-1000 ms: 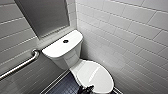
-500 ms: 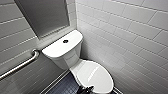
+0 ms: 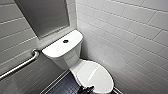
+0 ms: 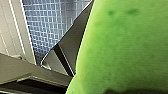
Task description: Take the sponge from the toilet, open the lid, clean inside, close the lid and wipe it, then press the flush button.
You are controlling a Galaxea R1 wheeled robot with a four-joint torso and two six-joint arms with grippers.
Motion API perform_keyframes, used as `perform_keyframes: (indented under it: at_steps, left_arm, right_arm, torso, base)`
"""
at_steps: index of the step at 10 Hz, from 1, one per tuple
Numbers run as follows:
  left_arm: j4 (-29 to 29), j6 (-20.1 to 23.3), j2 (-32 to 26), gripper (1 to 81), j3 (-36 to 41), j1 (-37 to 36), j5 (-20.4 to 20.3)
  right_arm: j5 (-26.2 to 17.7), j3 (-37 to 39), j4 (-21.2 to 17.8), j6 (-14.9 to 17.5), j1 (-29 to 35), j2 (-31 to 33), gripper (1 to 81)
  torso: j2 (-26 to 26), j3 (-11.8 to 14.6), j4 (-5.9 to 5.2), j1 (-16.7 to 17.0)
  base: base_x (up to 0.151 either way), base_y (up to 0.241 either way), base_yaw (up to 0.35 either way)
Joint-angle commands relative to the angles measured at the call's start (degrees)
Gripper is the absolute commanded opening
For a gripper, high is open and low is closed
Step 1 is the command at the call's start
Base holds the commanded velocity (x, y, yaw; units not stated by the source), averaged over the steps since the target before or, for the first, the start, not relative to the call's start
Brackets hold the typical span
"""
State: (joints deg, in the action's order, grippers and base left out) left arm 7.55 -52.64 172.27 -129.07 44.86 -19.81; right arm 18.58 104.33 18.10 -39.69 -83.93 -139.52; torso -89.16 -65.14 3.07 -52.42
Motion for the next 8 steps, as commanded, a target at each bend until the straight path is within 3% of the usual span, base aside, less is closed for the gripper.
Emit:
perform_keyframes:
  at_steps: [1,8]
  left_arm:
    - [1.07,0.26,5.19,81.1,-6.79,-5.53,1.97]
    - [2.56,0.43,12.67,81.1,-19.29,-5.7,3.37]
  right_arm:
    - [-2.85,-1.68,1.5,0.05,-0.23,2.37,1.0]
    - [-2.23,-3.26,1.5,0.05,-0.05,3.43,1.0]
  torso:
    - [0.0,0.0,0.0,0.0]
    - [0.0,0.02,-0.02,0.02]
  base:
    - [0.0,0.0,0.0]
    - [0.0,0.0,0.0]
